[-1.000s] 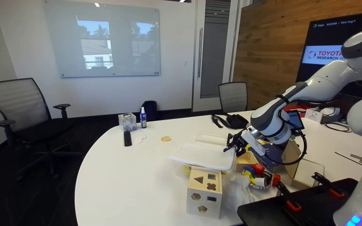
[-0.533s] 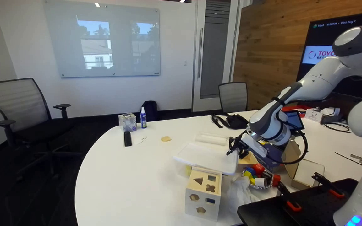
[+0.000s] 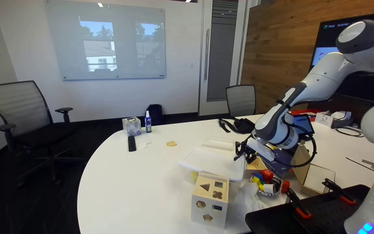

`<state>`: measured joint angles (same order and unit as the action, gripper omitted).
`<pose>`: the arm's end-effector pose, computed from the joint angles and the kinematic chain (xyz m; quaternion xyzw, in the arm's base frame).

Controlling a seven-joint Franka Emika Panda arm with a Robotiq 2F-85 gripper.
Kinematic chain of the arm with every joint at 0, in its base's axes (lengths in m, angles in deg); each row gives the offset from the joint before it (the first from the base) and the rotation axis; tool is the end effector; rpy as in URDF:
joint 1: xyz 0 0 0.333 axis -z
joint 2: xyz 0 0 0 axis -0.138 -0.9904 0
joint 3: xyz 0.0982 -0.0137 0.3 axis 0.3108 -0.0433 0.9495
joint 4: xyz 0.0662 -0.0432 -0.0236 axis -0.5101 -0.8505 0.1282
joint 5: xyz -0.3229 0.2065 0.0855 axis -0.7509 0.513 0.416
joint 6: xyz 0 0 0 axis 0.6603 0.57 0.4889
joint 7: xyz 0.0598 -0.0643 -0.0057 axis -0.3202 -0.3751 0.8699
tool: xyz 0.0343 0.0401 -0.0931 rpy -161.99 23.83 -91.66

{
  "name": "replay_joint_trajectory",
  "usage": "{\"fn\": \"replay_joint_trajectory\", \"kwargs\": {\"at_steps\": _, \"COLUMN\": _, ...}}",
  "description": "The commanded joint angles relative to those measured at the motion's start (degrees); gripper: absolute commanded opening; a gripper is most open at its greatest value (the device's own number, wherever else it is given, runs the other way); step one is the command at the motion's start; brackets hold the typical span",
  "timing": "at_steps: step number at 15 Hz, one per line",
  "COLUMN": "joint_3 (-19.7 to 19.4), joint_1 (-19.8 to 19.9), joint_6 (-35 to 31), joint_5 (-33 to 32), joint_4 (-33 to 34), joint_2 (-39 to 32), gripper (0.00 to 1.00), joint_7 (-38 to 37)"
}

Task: Put the white lid on the clear container.

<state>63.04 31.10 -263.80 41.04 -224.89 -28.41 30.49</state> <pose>0.4593 0.0458 0.0877 -0.9284 0.2589 -0.1165 0.2398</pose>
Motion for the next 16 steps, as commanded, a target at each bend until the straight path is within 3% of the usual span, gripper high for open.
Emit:
{"fn": "replay_joint_trajectory", "kwargs": {"at_steps": 1, "joint_3": -6.0, "joint_1": -7.0, "joint_6": 2.9, "joint_5": 4.0, "joint_4": 0.2, "joint_2": 3.5, "gripper": 0.01, "joint_7": -2.6}}
{"fn": "replay_joint_trajectory", "kwargs": {"at_steps": 4, "joint_3": -8.1, "joint_1": -11.0, "joint_6": 4.0, "joint_5": 5.1, "joint_4": 0.1, "joint_2": 4.9, "gripper": 0.01, "joint_7": -3.8}}
{"fn": "replay_joint_trajectory", "kwargs": {"at_steps": 5, "joint_3": -8.8, "joint_1": -12.1, "joint_6": 4.2, "joint_5": 5.5, "joint_4": 0.1, "joint_2": 5.4, "gripper": 0.29, "joint_7": -4.3}}
{"fn": "replay_joint_trajectory", "kwargs": {"at_steps": 7, "joint_3": -10.2, "joint_1": -13.8, "joint_6": 5.0, "joint_5": 5.8, "joint_4": 0.0, "joint_2": 6.1, "gripper": 0.35, "joint_7": -5.0}}
{"fn": "replay_joint_trajectory", "kwargs": {"at_steps": 14, "joint_3": -12.0, "joint_1": -15.4, "joint_6": 8.2, "joint_5": 6.0, "joint_4": 0.0, "joint_2": 7.3, "gripper": 0.89, "joint_7": -5.6}}
{"fn": "replay_joint_trajectory", "kwargs": {"at_steps": 16, "joint_3": -12.0, "joint_1": -15.5, "joint_6": 10.0, "joint_5": 6.7, "joint_4": -0.2, "joint_2": 8.1, "gripper": 1.0, "joint_7": -5.2}}
